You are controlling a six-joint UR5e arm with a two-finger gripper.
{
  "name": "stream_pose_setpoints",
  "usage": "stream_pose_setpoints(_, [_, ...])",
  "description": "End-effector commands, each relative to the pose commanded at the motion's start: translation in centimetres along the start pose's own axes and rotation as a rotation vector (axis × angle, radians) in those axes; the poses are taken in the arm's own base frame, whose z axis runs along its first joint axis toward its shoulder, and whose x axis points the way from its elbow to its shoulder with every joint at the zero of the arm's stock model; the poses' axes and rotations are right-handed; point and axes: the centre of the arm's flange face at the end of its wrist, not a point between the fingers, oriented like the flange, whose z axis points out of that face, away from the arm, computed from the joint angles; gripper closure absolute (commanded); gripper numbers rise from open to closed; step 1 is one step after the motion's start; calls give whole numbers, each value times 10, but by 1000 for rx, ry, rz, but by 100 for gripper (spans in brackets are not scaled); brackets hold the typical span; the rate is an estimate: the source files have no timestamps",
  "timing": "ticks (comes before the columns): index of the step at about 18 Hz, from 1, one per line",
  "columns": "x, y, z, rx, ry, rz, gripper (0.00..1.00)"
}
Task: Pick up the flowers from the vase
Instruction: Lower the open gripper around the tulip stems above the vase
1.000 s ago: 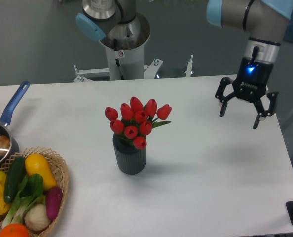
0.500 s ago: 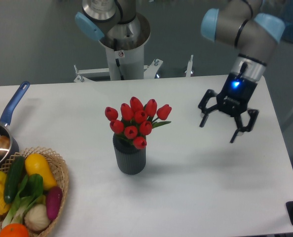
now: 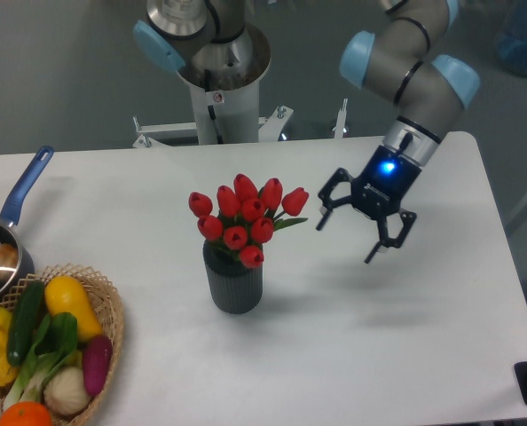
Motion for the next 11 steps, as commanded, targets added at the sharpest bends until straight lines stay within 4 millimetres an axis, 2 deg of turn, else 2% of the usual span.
stream_pose_setpoints(3, [12,-7,-1,-2,21,-18,0])
stream_pose_setpoints(7, [24,-20,16,-17,53,10,0])
stream_pose_setpoints(11, [33,-26,20,-28,62,24,0])
